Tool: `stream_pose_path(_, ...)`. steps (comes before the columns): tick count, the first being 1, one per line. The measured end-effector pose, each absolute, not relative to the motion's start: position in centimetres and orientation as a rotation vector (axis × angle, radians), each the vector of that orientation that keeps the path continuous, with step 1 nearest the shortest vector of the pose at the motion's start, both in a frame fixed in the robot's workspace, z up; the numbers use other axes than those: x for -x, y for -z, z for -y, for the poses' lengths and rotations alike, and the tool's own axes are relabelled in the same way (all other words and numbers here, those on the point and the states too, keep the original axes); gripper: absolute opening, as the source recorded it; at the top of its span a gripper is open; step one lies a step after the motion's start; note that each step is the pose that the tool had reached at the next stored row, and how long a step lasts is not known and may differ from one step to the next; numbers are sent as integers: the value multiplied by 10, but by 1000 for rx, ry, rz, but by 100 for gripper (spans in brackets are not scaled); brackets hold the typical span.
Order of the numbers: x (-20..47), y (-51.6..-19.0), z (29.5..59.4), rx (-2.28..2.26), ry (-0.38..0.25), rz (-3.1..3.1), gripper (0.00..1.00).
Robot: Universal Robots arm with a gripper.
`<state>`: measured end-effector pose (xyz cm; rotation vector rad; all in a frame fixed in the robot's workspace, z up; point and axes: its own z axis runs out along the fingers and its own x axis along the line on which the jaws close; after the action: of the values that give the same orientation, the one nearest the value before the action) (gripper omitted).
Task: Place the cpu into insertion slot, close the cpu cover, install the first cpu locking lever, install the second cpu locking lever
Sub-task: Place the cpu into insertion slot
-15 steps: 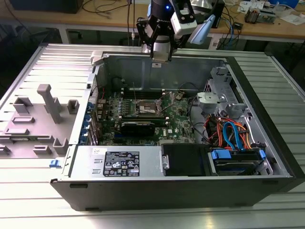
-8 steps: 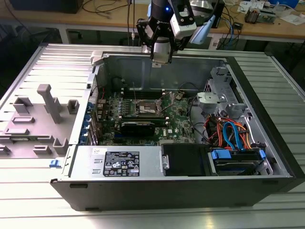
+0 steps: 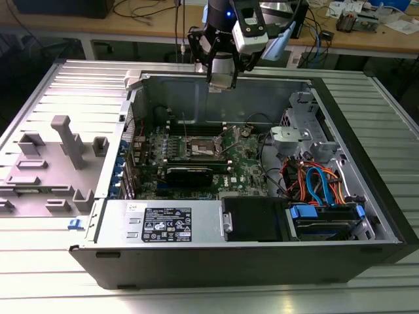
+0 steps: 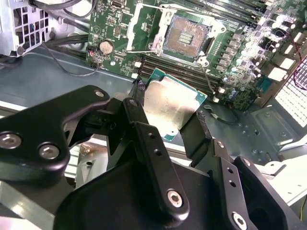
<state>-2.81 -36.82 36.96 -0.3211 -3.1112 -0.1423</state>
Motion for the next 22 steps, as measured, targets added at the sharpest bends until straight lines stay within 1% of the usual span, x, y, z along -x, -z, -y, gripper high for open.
stream_pose_path(8,28,-369,369,400,143,3104,55)
stream_pose_path(22,28,-369,369,408,143,3104,55)
